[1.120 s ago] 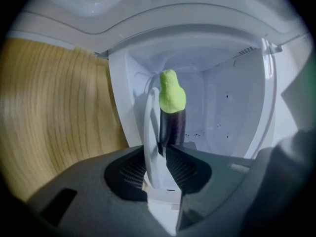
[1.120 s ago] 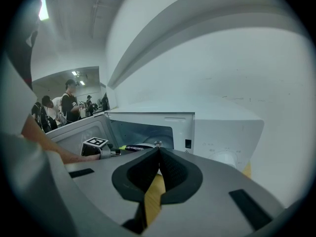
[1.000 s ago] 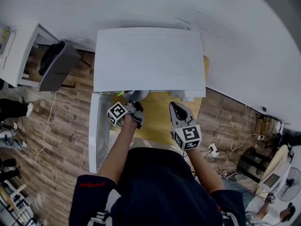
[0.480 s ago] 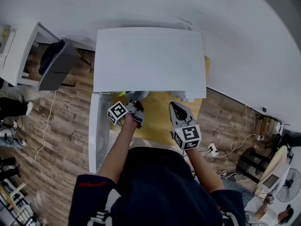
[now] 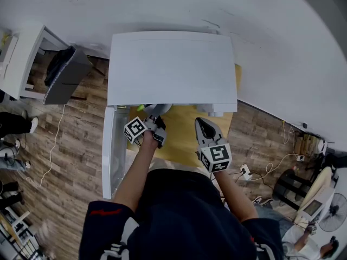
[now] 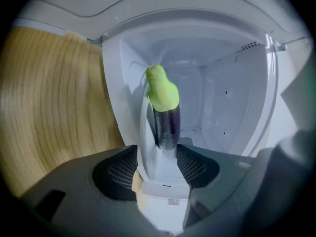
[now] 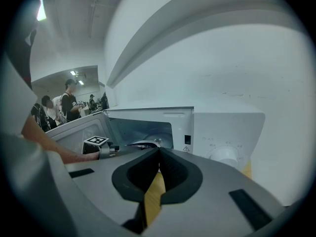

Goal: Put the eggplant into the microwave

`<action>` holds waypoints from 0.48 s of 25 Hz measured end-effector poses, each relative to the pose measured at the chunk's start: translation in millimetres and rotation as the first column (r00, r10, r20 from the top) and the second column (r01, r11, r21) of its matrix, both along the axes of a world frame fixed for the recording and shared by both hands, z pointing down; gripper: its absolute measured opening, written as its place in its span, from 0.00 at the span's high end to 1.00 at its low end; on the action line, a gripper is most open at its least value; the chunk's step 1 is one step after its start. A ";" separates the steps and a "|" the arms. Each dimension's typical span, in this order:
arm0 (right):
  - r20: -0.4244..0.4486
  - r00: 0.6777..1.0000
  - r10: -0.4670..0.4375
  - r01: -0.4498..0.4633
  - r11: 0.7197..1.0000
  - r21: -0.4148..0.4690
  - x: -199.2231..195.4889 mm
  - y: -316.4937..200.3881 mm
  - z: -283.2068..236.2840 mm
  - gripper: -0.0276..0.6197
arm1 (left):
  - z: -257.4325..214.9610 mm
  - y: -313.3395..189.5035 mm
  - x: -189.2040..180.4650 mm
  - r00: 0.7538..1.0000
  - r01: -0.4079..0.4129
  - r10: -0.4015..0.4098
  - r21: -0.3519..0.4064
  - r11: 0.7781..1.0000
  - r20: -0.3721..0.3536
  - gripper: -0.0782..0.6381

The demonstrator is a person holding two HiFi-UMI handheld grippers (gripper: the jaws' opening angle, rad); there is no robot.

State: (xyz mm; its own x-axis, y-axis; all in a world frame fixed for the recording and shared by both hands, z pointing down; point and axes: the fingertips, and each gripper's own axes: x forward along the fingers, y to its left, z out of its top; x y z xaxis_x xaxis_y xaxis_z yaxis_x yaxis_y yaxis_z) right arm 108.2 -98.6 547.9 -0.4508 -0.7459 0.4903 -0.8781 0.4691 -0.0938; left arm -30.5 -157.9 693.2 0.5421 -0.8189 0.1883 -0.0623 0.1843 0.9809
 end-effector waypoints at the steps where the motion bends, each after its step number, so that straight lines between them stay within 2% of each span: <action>1: 0.000 1.000 0.000 0.000 1.000 -0.001 -0.3 0.8 0.1 0.94 | 0.5 1.0 -0.4 1.000 0.001 -0.001 -0.001 1.000 -0.002 0.55; 7: 0.002 1.000 0.000 0.000 1.000 -0.004 1.1 4.7 2.6 0.94 | 2.4 6.1 2.3 1.000 -0.019 0.019 0.002 1.000 -0.003 0.54; 12: 0.005 1.000 -0.004 0.004 1.000 0.000 0.9 7.2 1.9 0.94 | 0.0 21.0 4.3 0.994 -0.093 0.092 0.007 0.996 0.051 0.54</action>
